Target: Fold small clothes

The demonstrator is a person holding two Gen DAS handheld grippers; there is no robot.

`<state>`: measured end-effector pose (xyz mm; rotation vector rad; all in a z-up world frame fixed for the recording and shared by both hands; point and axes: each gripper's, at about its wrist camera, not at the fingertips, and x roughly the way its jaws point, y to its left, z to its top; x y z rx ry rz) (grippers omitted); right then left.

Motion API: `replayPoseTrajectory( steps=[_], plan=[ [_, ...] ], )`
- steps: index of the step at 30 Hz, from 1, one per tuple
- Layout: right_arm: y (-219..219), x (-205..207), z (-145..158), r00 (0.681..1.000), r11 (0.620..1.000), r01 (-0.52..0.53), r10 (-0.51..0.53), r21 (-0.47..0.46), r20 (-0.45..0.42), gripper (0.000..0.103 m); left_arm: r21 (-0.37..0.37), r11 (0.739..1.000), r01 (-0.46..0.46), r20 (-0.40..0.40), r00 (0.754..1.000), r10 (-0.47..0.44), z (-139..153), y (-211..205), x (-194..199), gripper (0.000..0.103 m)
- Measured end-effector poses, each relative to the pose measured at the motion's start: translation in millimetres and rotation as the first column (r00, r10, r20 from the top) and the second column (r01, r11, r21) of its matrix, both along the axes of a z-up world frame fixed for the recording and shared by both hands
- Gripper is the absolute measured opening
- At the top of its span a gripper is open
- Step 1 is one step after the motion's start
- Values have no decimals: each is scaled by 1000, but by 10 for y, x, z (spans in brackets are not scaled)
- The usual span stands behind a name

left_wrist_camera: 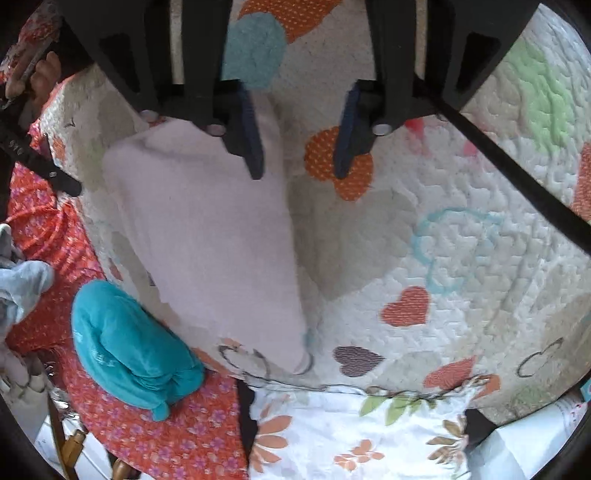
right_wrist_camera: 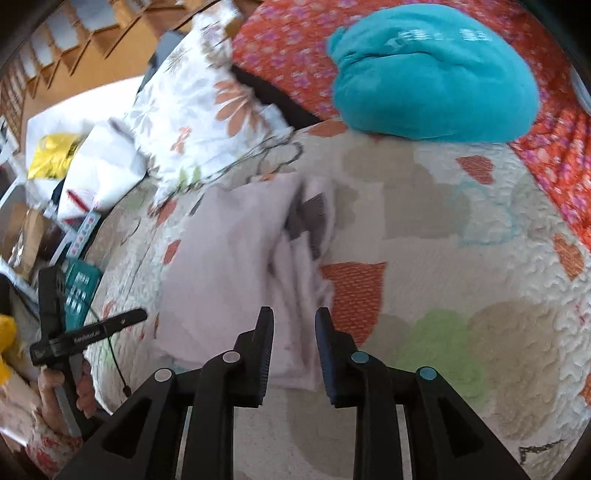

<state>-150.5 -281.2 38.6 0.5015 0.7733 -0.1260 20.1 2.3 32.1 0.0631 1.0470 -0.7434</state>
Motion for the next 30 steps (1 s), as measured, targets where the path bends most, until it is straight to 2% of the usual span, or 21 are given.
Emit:
replayPoseTrajectory(
  steps=[2, 4, 7, 9, 10, 11, 15, 16, 19, 21, 23, 25, 28, 30],
  plan=[
    [130, 76, -27, 999, 998, -35, 34, -46, -27, 26, 0, 998, 56, -3, 998, -56, -14, -91, -74, 55],
    [251, 142, -95, 996, 995, -71, 67, -73, -58, 26, 35, 995, 94, 21, 995, -94, -40, -144, -168, 60],
    [372, 214, -259, 988, 990, -113, 104, -79, -115, 29, 125, 988, 92, 61, 993, -100, -170, -211, -248, 62],
    [418, 252, -345, 983, 987, -123, 106, -105, -152, 30, 164, 983, 84, 50, 994, -93, -273, -235, -249, 47],
    [430, 273, -380, 981, 986, -119, 98, -118, -169, 30, 153, 984, 90, 29, 995, -96, -294, -232, -243, 26],
    [428, 283, -400, 980, 985, -106, 80, -137, -181, 28, 131, 987, 98, 6, 995, -99, -286, -216, -244, 20],
    [335, 250, -343, 977, 957, 8, -70, -291, -202, 27, 160, 986, 57, 68, 995, -69, -188, -156, -354, 17],
    [282, 212, -303, 978, 956, 38, -95, -291, -185, 27, 172, 984, 52, 78, 995, -66, -186, -152, -369, 17],
    [165, 153, -110, 987, 965, 97, -124, -243, -102, 29, 181, 982, 48, 70, 996, -62, -207, -142, -361, 17],
    [165, 257, 27, 995, 982, 53, -67, -183, -71, 29, 184, 982, 44, 62, 996, -57, -213, -142, -349, 17],
    [147, 409, 93, 999, 998, -13, 11, -63, -36, 30, 186, 982, 40, 62, 997, -52, -209, -148, -355, 17],
    [138, 661, 69, 995, 993, -96, 98, 72, -17, 30, 193, 980, 39, 69, 996, -54, -217, -169, -357, 17],
    [146, 1066, -117, 981, 966, -178, 188, 186, -39, 30, 205, 978, 40, 80, 995, -58, -224, -196, -365, 17],
    [109, 1277, -306, 978, 955, -169, 194, 242, -81, 30, 212, 976, 43, 85, 994, -62, -222, -205, -373, 17]
  ],
)
